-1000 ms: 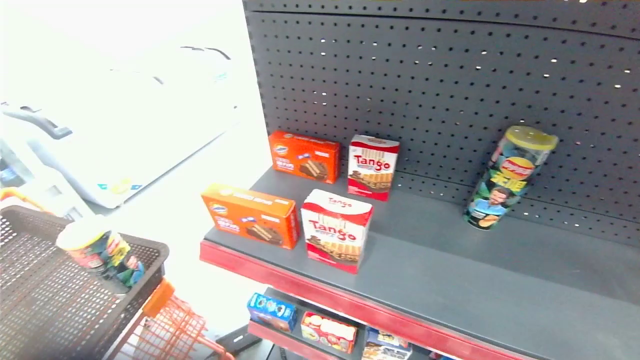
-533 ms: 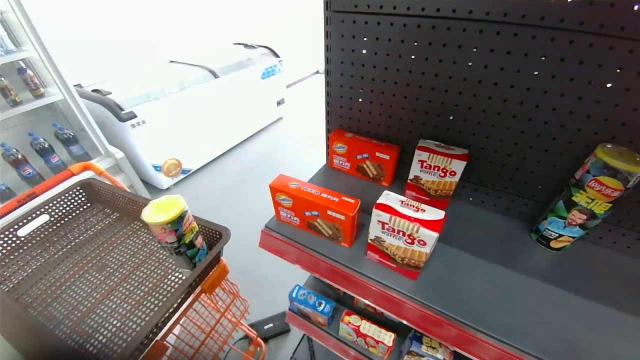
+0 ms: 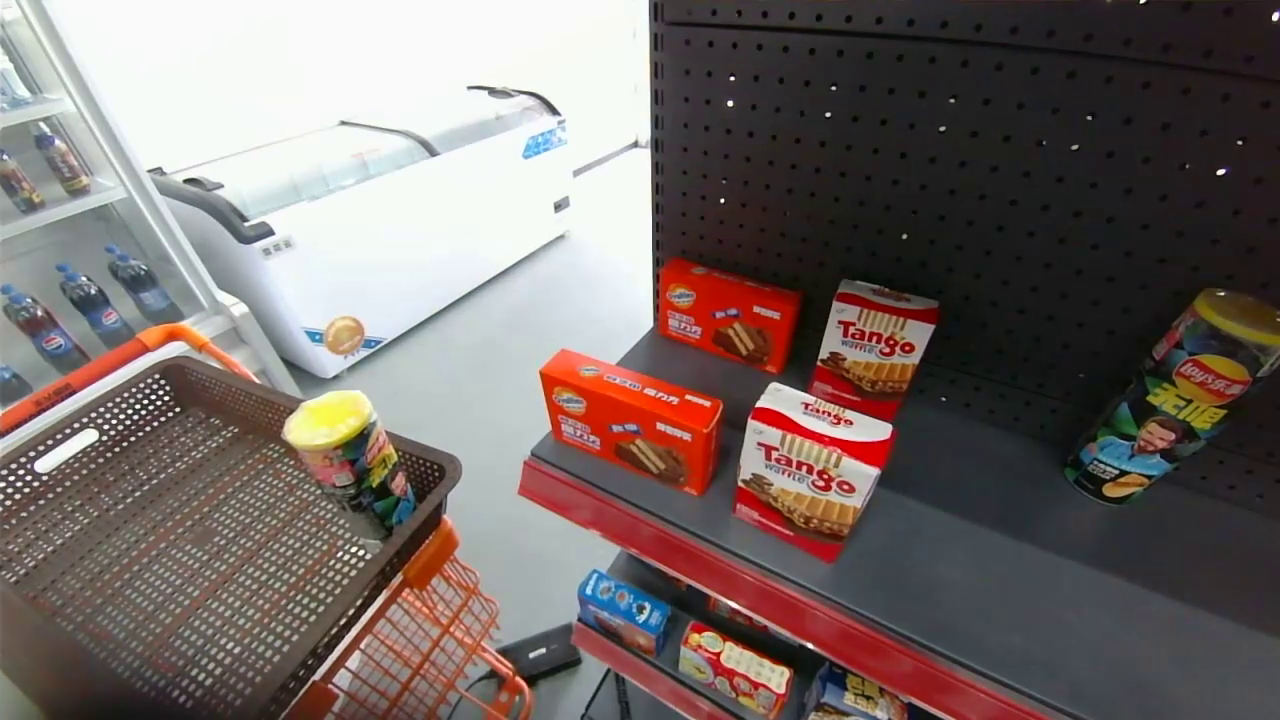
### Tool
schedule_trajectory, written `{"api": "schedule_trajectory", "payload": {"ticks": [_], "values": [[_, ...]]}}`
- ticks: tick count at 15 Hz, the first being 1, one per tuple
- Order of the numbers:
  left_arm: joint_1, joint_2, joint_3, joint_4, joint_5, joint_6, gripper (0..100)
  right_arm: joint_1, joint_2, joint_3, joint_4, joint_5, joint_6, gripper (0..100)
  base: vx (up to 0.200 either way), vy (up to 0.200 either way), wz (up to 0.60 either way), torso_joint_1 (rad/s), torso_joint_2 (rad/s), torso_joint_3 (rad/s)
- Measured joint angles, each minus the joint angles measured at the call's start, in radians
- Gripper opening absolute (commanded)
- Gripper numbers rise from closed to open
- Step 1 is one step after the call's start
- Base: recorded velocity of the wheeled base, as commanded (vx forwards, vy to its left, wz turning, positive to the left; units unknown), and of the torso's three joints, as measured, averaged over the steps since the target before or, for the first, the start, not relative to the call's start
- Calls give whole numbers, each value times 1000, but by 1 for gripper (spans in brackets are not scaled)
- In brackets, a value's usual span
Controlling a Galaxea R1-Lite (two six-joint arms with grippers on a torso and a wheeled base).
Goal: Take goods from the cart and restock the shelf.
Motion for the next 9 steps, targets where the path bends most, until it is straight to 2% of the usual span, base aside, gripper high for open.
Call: {"api": "schedule_trajectory", "payload": {"ticks": [5,7,9], "values": [[-13,443,-193,-71,49,-46,100,0,0,0,0,0,1,100,0,0,0,0,0,0],[-14,636,-242,-126,41,-55,100,0,0,0,0,0,0,100,0,0,0,0,0,0],[-9,823,-256,-283,30,-57,100,-1,0,0,0,0,0,100,0,0,0,0,0,0]]}}
